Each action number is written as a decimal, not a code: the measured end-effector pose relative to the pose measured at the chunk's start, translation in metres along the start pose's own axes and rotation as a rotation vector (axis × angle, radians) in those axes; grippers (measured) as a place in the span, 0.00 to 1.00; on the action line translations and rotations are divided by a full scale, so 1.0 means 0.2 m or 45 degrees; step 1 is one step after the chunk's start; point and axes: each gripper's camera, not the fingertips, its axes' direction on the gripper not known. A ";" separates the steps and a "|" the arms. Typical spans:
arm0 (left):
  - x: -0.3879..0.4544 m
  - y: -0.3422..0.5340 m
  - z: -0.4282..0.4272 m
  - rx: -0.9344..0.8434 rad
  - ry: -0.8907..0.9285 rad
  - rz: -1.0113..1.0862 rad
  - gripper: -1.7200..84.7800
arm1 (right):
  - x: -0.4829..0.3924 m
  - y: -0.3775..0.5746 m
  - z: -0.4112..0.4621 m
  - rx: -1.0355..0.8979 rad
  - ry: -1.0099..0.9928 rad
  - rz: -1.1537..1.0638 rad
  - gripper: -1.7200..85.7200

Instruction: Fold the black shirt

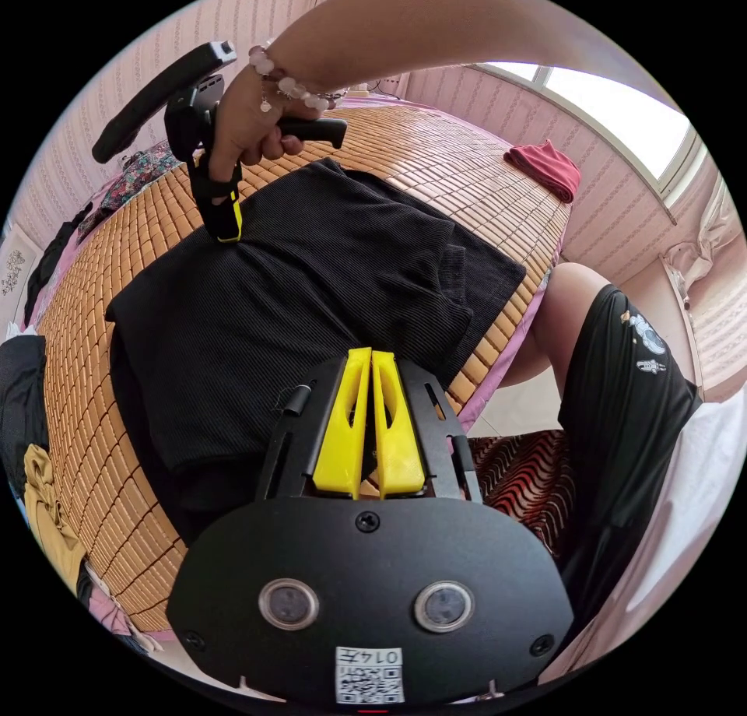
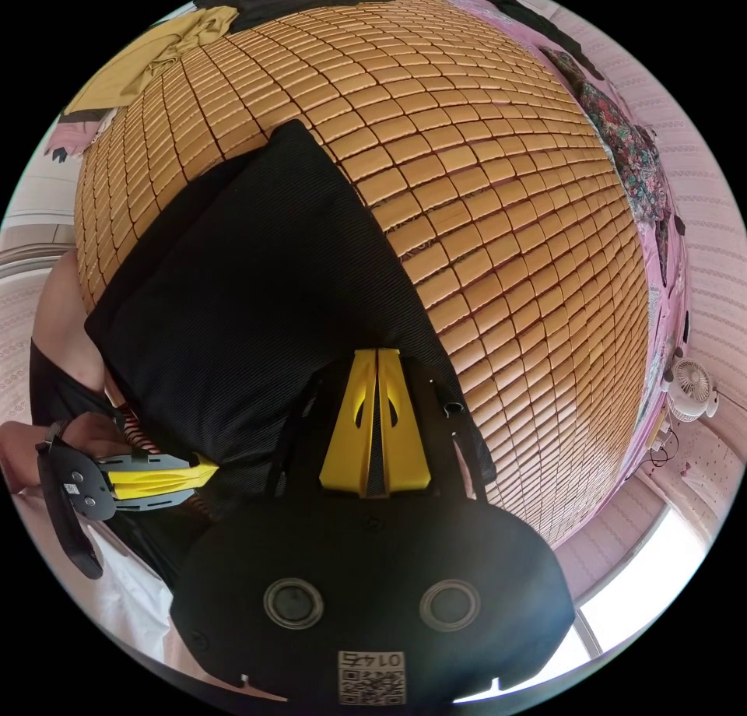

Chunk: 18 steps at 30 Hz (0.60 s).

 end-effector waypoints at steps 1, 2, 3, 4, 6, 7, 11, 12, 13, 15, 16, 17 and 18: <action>-0.01 0.01 0.00 0.009 0.016 -0.015 0.01 | 0.02 0.04 0.01 0.025 -0.022 0.044 0.02; -0.03 0.02 -0.01 0.026 0.058 -0.050 0.01 | 0.02 0.07 0.01 0.046 -0.035 0.065 0.02; -0.05 0.03 -0.02 0.039 0.105 -0.068 0.01 | 0.04 0.15 0.01 0.115 -0.057 0.107 0.02; -0.06 0.04 -0.03 0.038 0.128 -0.071 0.01 | 0.06 0.26 0.00 0.223 -0.101 0.175 0.02; -0.07 0.08 -0.07 0.039 0.188 -0.091 0.01 | 0.08 0.48 -0.01 0.386 -0.196 0.293 0.02; -0.06 0.10 -0.08 0.055 0.187 -0.092 0.01 | 0.09 0.66 -0.01 0.470 -0.262 0.361 0.03; 0.06 0.13 -0.20 0.165 0.100 -0.017 0.02 | 0.09 1.30 0.05 0.625 -0.304 0.635 0.04; 0.09 0.12 -0.21 0.190 0.106 -0.006 0.04 | 0.09 1.52 0.10 0.662 -0.340 0.742 0.05; 0.11 0.11 -0.22 0.205 0.111 -0.001 0.05 | 0.09 1.72 0.16 0.654 -0.388 0.825 0.05; 0.18 0.07 -0.22 0.270 0.126 0.052 0.10 | 0.06 1.96 0.26 0.637 -0.443 0.930 0.06; 0.20 0.05 -0.21 0.285 0.119 0.074 0.11 | 0.04 2.09 0.31 0.637 -0.478 0.988 0.07; 0.25 0.02 -0.20 0.307 0.114 0.129 0.14 | 0.03 2.14 0.34 0.630 -0.500 1.007 0.07; 0.30 -0.01 -0.19 0.308 0.113 0.175 0.16 | 0.00 2.22 0.40 0.599 -0.538 1.033 0.08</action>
